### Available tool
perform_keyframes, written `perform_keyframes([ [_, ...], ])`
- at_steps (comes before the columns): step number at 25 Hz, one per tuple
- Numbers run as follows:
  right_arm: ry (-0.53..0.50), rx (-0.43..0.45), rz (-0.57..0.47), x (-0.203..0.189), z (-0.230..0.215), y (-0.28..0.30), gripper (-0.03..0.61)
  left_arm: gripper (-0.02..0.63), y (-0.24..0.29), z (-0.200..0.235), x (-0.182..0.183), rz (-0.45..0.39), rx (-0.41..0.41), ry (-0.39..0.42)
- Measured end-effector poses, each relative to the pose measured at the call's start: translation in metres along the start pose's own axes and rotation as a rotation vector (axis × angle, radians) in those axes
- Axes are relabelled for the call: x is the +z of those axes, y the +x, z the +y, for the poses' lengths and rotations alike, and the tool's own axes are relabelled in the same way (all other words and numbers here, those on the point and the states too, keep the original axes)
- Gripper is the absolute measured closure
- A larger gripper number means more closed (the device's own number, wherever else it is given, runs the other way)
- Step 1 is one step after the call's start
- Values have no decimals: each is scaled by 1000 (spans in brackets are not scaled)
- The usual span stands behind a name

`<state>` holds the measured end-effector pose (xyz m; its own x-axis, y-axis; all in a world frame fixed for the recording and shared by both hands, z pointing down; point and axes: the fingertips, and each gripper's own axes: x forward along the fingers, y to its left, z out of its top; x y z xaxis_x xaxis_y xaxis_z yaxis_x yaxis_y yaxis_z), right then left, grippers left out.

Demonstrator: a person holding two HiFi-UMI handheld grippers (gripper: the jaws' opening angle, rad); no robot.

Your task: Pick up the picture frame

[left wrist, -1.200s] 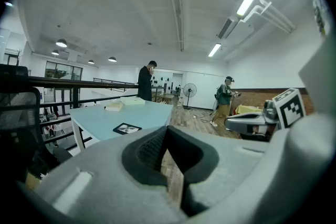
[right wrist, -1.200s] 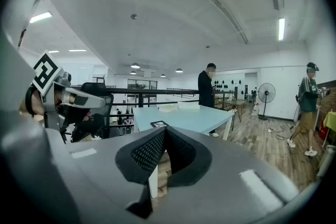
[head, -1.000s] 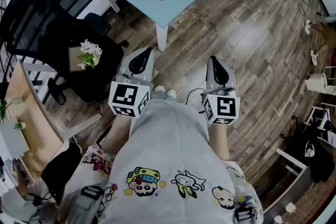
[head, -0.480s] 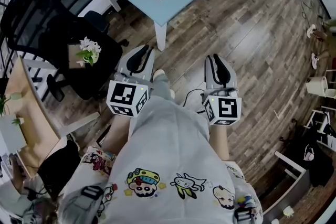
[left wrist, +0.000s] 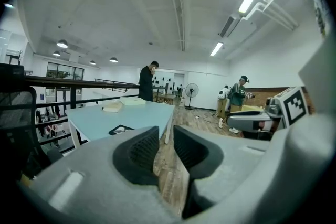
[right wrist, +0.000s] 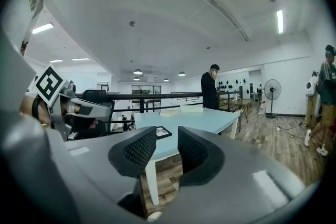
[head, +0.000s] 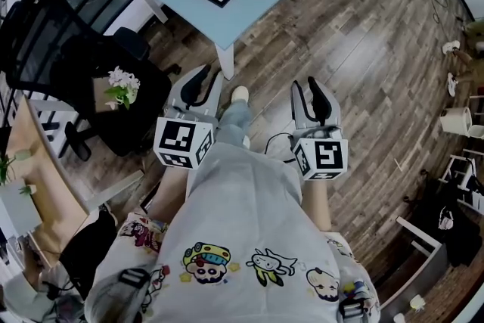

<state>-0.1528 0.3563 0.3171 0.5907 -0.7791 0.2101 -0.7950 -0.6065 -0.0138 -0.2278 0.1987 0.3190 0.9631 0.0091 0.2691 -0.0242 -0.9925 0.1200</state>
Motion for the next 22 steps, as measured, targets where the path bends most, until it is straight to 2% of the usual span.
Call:
perform_keyframes([
  [13, 19, 24, 23, 23, -48, 114, 422, 502, 106, 61, 29, 45, 4, -13],
  [22, 27, 47, 39, 37, -69, 181, 399, 483, 165, 103, 53, 30, 14, -27],
])
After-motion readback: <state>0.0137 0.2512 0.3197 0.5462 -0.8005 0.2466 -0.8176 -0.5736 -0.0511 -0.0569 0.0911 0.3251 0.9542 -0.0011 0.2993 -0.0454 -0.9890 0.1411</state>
